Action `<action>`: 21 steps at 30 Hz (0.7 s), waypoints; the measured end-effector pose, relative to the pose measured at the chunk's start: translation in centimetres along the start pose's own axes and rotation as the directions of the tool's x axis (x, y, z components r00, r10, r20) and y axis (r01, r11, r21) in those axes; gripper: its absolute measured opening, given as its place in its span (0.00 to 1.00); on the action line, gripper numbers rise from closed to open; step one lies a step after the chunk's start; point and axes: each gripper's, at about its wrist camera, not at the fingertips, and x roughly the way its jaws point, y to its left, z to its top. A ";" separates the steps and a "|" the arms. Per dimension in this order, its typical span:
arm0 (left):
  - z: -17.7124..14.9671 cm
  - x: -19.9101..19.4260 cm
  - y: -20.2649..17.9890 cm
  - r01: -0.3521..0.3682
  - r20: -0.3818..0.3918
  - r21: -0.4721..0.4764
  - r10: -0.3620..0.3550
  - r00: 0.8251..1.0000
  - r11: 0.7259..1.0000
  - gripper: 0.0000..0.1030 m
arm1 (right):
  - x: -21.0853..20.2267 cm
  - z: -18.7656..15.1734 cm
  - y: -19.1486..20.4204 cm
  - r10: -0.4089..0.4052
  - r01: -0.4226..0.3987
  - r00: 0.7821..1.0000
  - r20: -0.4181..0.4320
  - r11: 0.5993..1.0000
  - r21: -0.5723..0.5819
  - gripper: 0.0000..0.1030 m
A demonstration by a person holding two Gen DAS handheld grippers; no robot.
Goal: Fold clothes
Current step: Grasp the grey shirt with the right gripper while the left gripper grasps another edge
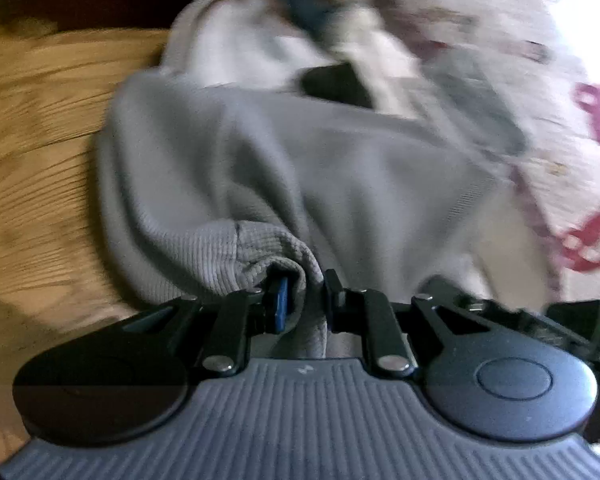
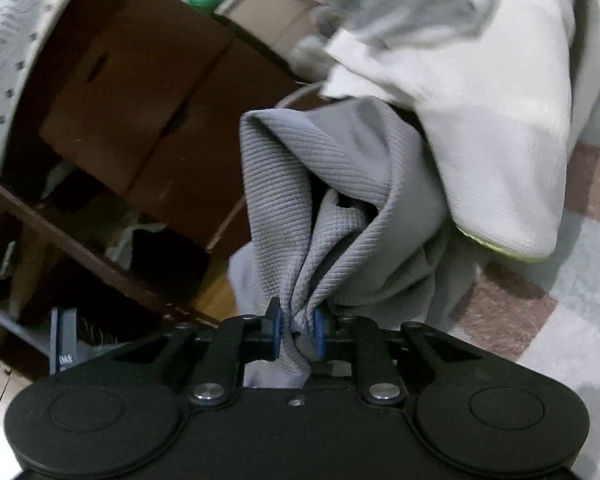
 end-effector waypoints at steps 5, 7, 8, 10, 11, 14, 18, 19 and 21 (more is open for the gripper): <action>-0.6 0.0 -5.5 0.108 -0.018 0.090 -0.107 0.994 0.990 0.16 | -3.3 0.0 1.8 -0.049 0.050 0.998 0.050 0.999 -0.015 0.18; -1.4 0.2 -7.1 0.131 -0.035 0.111 -0.128 0.991 0.985 0.16 | -5.2 -0.2 2.1 -0.060 0.062 0.994 0.090 0.998 -0.019 0.13; -1.7 0.5 -8.0 0.143 -0.046 0.112 -0.139 0.989 0.983 0.16 | -6.2 -0.3 2.3 -0.061 0.065 0.992 0.111 0.998 -0.026 0.10; -2.4 1.3 -9.3 0.158 -0.063 0.121 -0.151 0.987 0.980 0.16 | -8.1 -0.5 2.3 -0.050 0.053 0.989 0.136 0.998 -0.018 0.04; -2.9 1.5 -9.9 0.159 -0.069 0.131 -0.151 0.986 0.979 0.16 | -9.1 -0.6 2.3 -0.044 0.047 0.988 0.147 0.999 -0.013 0.04; -4.2 2.1 -11.0 0.096 -0.094 0.153 -0.082 0.992 0.984 0.14 | -11.1 -1.4 1.9 -0.133 0.142 0.980 0.150 0.988 -0.053 0.04; -5.1 3.2 -11.1 -0.056 -0.104 0.145 0.072 0.992 0.988 0.15 | -13.1 -3.1 0.8 -0.267 0.286 0.950 0.162 0.952 -0.108 0.04; -5.4 3.1 -11.1 -0.082 -0.103 0.155 0.099 0.990 0.985 0.15 | -13.4 -3.6 0.4 -0.281 0.301 0.945 0.170 0.948 -0.102 0.04; -6.0 3.0 -11.1 -0.133 -0.108 0.180 0.154 0.982 0.975 0.21 | -13.6 -4.2 -0.6 -0.298 0.317 0.939 0.173 0.944 -0.092 0.09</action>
